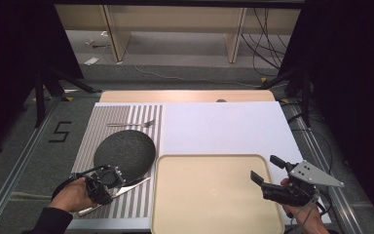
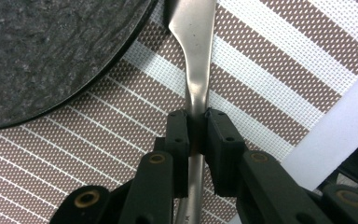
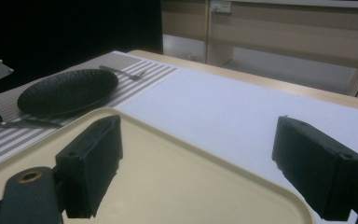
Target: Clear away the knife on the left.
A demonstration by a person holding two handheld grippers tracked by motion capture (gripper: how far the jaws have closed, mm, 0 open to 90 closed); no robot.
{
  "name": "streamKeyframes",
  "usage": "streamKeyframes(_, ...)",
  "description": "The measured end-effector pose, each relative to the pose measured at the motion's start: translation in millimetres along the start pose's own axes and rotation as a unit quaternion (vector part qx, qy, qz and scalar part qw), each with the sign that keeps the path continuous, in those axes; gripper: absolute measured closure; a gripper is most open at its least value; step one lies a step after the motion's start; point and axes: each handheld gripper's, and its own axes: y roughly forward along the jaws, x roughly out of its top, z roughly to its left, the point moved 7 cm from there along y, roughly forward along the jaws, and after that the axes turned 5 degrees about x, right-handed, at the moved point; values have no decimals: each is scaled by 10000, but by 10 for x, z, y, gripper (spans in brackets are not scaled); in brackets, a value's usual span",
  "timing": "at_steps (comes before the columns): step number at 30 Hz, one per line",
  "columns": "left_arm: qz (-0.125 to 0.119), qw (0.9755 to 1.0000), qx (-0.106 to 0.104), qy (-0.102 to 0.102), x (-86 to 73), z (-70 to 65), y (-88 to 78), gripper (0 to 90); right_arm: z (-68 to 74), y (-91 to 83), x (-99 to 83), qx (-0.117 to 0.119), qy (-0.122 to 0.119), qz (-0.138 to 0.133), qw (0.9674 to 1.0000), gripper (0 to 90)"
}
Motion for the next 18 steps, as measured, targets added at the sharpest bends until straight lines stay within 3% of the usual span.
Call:
streamKeyframes(10, -23, 9996, -240, 111, -19, -32, -9, 800, -2, 3, -2, -10, 19, 13, 10000, 171)
streamKeyframes(13, -28, 9996, -266, -64, -32, -46, -28, 801, -2, 3, -3, -11, 15, 13, 10000, 171)
streamKeyframes(18, -99, 9993, -350, -88, -49, -84, -109, 801, -2, 2, -3, -13, 14, 12, 10000, 171)
